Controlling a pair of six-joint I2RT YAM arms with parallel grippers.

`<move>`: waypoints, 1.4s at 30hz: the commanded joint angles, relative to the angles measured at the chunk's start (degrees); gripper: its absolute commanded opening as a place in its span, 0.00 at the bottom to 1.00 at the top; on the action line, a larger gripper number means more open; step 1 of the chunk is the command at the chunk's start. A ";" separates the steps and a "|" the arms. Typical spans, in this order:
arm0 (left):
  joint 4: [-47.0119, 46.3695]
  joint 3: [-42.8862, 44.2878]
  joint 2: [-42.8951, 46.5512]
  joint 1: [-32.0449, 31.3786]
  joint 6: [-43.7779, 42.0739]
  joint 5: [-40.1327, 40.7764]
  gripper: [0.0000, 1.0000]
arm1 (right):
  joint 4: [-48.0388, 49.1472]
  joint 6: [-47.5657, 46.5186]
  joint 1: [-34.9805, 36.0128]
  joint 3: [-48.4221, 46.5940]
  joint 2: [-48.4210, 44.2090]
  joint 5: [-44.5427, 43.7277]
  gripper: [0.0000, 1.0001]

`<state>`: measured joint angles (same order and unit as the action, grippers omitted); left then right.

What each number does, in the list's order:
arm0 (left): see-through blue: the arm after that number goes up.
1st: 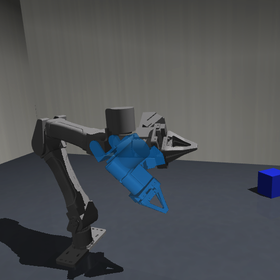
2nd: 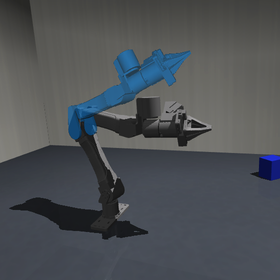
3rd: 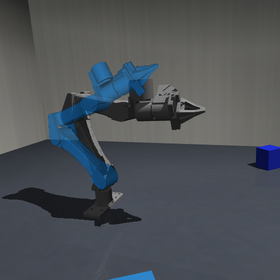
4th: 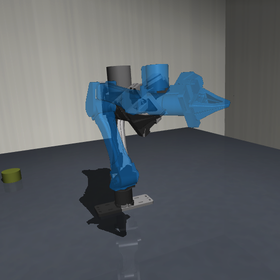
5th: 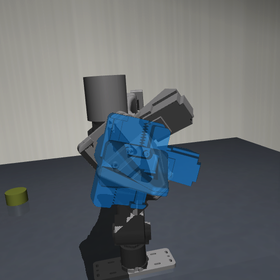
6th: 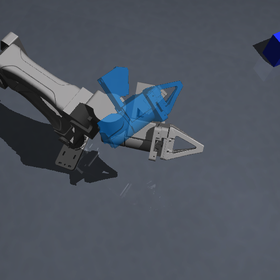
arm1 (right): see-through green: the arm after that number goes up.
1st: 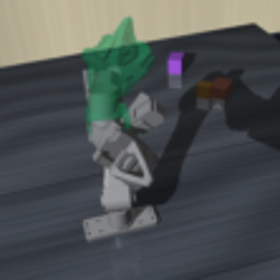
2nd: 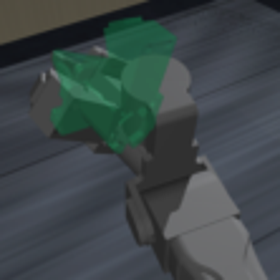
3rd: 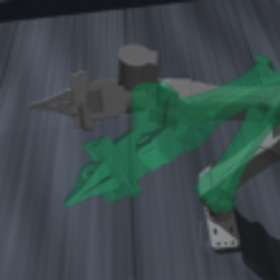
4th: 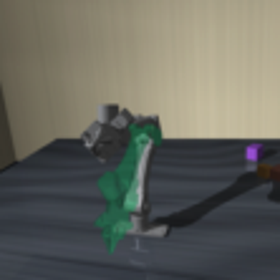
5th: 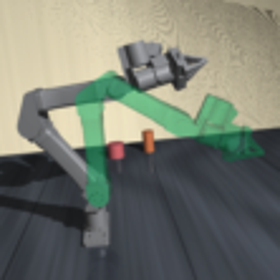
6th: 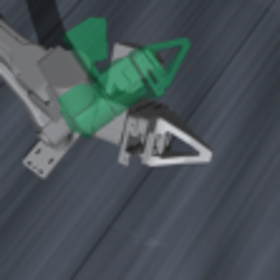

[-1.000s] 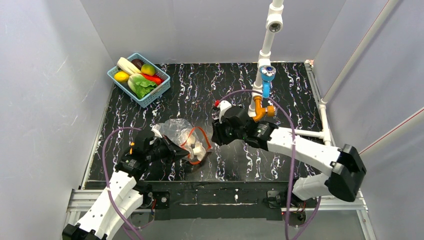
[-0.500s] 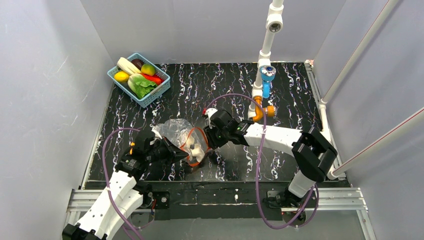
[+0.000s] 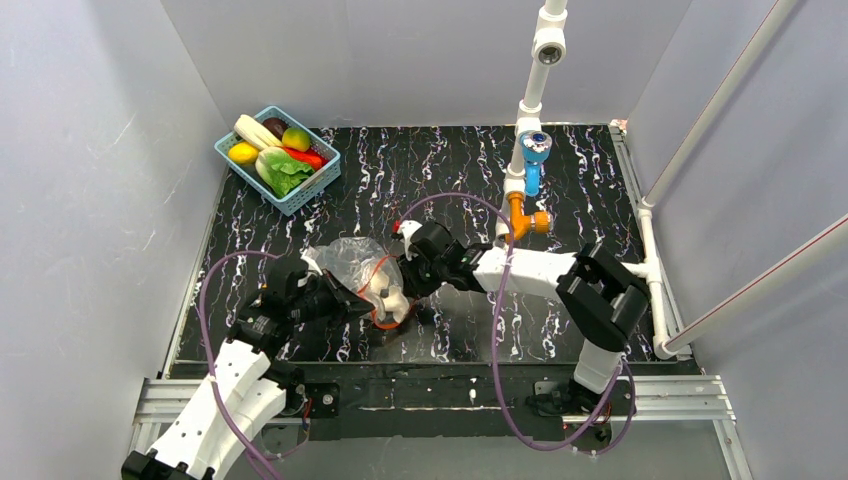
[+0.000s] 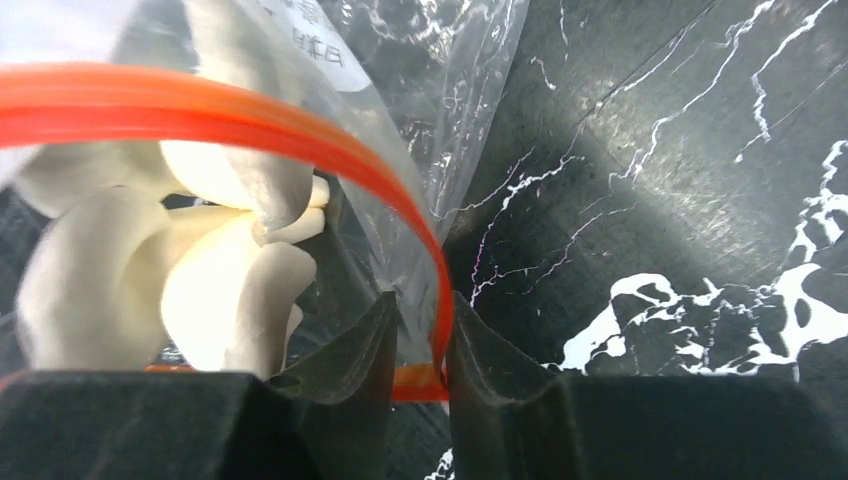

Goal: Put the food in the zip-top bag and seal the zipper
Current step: Adjust the zipper food storage bag at the center of the board.

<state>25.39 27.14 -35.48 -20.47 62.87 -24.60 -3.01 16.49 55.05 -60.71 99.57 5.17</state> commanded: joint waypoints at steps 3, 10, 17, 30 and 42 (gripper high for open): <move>2.51 4.00 -0.09 -0.19 -1.17 0.08 0.00 | -4.28 1.03 3.03 -2.72 -3.55 -6.67 0.10; 11.17 20.88 0.21 -0.24 -2.92 2.55 0.00 | -44.58 1.78 3.09 -24.82 -12.31 -5.70 0.01; 20.22 32.05 1.66 -0.19 -3.55 9.02 0.00 | -64.97 0.75 2.92 -40.15 -14.19 -2.65 0.01; 30.02 40.69 0.50 -0.21 -11.21 13.03 0.00 | -65.81 -0.08 2.79 -41.23 -18.97 -3.43 0.01; 25.60 31.35 -3.22 -0.19 -15.57 10.06 0.03 | -54.02 4.98 2.79 -28.66 -20.77 -2.62 0.01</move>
<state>50.17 58.02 -37.60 -20.73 51.35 -15.44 -61.95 19.11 58.08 -94.76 81.60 4.16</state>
